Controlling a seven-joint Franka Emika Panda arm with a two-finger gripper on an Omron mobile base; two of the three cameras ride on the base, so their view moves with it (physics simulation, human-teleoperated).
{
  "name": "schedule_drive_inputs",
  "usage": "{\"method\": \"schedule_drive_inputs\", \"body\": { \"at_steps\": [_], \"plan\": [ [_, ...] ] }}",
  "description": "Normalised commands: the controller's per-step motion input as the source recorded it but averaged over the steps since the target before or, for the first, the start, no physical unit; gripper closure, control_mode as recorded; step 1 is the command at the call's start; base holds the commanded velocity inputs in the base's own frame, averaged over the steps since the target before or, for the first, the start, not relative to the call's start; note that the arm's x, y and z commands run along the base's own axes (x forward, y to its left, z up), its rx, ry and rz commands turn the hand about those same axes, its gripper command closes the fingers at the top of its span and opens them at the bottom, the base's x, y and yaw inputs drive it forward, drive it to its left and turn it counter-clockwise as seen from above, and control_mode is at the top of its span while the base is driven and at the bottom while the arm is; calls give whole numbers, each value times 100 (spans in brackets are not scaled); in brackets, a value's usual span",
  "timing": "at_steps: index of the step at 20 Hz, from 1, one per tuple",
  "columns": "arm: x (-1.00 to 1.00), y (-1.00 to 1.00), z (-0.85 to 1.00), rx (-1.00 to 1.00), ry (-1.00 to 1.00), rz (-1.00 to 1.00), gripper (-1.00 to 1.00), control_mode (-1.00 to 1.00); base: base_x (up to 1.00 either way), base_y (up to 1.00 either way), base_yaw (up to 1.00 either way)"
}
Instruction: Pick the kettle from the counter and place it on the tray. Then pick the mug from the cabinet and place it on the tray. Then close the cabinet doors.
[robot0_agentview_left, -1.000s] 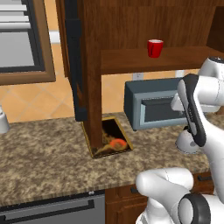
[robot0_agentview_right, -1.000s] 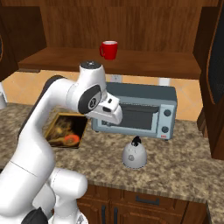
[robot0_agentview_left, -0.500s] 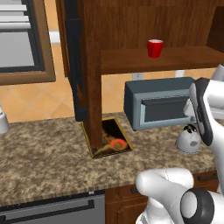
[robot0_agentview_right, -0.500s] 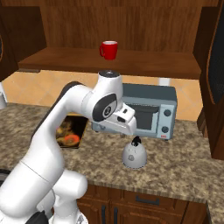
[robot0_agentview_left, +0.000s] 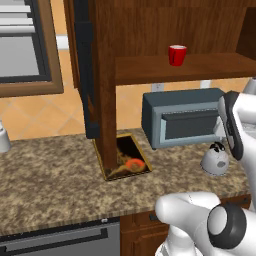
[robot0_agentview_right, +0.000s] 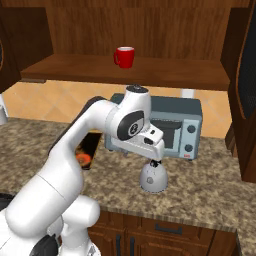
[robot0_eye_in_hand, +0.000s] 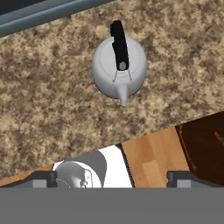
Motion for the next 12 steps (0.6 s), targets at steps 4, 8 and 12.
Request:
{"method": "schedule_drive_inputs", "body": {
  "at_steps": [4,8,12],
  "plan": [
    [6,-21,-23,2,7,0,-100,-100,0,0,0],
    [9,-18,-22,1,8,0,-100,-100,0,0,0],
    [19,-28,-18,3,12,0,-100,-100,0,0,0]
  ]
}}
